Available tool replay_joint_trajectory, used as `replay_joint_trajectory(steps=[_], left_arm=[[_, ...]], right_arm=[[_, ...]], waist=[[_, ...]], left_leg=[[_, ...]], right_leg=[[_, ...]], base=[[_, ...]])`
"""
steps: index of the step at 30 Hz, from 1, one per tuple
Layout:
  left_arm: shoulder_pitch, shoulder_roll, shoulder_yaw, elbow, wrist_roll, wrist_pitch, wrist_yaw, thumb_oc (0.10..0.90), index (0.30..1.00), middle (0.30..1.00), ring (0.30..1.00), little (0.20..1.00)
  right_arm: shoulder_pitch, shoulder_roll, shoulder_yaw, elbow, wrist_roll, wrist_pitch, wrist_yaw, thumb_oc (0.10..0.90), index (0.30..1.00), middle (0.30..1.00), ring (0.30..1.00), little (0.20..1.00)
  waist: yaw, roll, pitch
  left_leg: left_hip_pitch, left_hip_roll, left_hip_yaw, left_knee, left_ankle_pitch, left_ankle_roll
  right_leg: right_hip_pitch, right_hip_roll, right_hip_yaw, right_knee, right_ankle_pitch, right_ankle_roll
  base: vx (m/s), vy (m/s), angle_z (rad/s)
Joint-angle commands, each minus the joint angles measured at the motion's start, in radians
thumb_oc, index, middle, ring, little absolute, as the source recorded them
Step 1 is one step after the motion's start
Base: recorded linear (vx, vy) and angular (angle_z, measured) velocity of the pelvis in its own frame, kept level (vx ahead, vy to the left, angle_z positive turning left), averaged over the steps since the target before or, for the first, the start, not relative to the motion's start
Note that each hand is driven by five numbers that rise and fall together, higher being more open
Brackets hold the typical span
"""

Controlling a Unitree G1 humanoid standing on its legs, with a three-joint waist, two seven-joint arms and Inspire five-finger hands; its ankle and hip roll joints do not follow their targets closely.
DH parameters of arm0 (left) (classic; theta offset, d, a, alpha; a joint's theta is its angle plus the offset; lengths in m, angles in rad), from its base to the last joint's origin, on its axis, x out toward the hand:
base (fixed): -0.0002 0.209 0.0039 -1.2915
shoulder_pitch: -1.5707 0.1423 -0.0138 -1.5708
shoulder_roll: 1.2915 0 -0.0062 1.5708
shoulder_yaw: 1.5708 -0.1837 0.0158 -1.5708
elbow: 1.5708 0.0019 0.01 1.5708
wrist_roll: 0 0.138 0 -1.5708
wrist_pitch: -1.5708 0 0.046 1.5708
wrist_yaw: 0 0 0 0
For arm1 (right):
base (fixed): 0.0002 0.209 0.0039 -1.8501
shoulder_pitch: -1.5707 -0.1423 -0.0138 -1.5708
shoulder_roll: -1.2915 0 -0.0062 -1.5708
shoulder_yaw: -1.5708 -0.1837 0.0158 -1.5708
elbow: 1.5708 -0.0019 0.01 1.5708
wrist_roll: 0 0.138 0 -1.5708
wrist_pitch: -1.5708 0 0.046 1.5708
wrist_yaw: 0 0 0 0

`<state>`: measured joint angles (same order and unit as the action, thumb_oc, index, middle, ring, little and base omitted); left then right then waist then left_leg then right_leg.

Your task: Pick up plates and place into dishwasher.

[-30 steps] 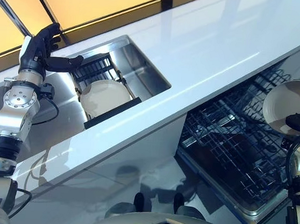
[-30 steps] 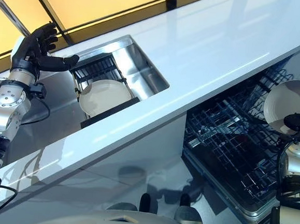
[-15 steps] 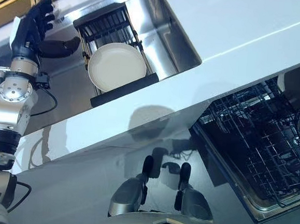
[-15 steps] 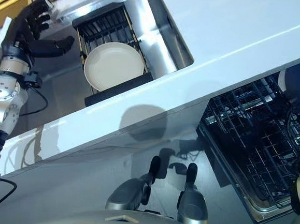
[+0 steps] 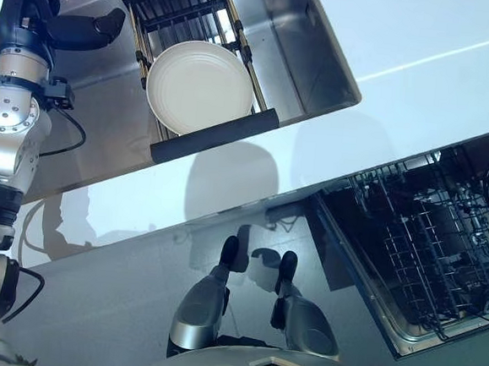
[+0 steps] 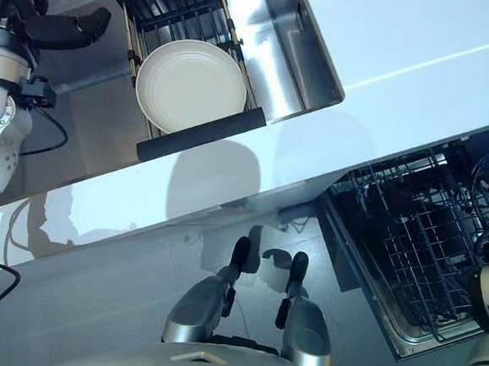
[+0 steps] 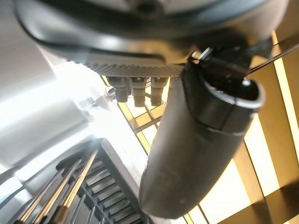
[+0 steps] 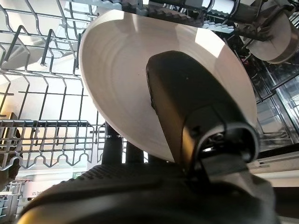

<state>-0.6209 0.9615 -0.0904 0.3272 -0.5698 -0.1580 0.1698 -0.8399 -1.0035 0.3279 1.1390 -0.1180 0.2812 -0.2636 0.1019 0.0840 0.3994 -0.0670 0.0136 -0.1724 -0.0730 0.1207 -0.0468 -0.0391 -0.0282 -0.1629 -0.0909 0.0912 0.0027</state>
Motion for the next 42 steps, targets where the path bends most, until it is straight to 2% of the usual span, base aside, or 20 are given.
replay_joint_trajectory(steps=[1,9,19,29,42], left_arm=[[-0.134,0.109,0.033,-0.060,-0.035,-0.082,0.021,0.800,0.900,0.900,0.900,0.900],[-0.140,0.124,0.027,-0.047,-0.051,-0.074,-0.014,0.800,0.900,0.900,0.900,0.900],[-0.064,0.108,0.071,-0.058,-0.025,-0.084,-0.029,0.800,0.900,0.900,0.900,0.900],[-0.027,0.100,0.081,-0.062,-0.023,-0.072,-0.060,0.800,0.900,0.900,0.900,0.900],[0.053,0.098,0.113,-0.083,-0.031,-0.049,-0.111,0.800,0.900,0.900,0.900,0.900]], right_arm=[[0.046,0.015,0.062,0.068,0.035,0.085,0.100,0.800,0.900,0.900,0.900,0.900],[0.056,0.014,0.064,0.080,0.007,0.051,0.128,0.800,0.900,0.900,0.900,0.900],[0.101,0.028,0.047,-0.075,-0.032,0.021,0.111,0.800,0.900,0.900,0.900,0.900],[0.157,0.023,0.012,-0.134,-0.061,-0.006,0.102,0.800,0.900,0.900,0.900,0.900],[0.237,-0.025,-0.072,-0.246,-0.079,0.031,0.081,0.800,0.900,0.900,0.900,0.900]], waist=[[-0.005,-0.032,-0.068],[0.004,-0.044,-0.087],[-0.009,-0.051,-0.122],[-0.024,-0.050,-0.166],[-0.039,-0.059,-0.249]], left_leg=[[-0.030,-0.058,0.037,0.047,-0.043,0.024],[0.002,-0.061,0.045,0.034,-0.044,0.027],[0.040,-0.072,0.052,0.015,-0.053,0.033],[0.082,-0.085,0.064,0.001,-0.066,0.039],[0.147,-0.091,0.081,-0.008,-0.092,0.048]], right_leg=[[-0.020,-0.007,0.028,0.130,-0.103,-0.006],[0.006,-0.004,0.019,0.120,-0.096,-0.001],[0.032,-0.003,0.040,0.097,-0.084,0.010],[0.068,-0.008,0.061,0.071,-0.074,0.024],[0.126,-0.013,0.082,0.054,-0.075,0.039]], base=[[0.00,0.010,0.04],[0.00,0.005,0.01],[-0.01,0.053,-0.06],[0.00,0.068,-0.08],[0.04,0.060,-0.06]])
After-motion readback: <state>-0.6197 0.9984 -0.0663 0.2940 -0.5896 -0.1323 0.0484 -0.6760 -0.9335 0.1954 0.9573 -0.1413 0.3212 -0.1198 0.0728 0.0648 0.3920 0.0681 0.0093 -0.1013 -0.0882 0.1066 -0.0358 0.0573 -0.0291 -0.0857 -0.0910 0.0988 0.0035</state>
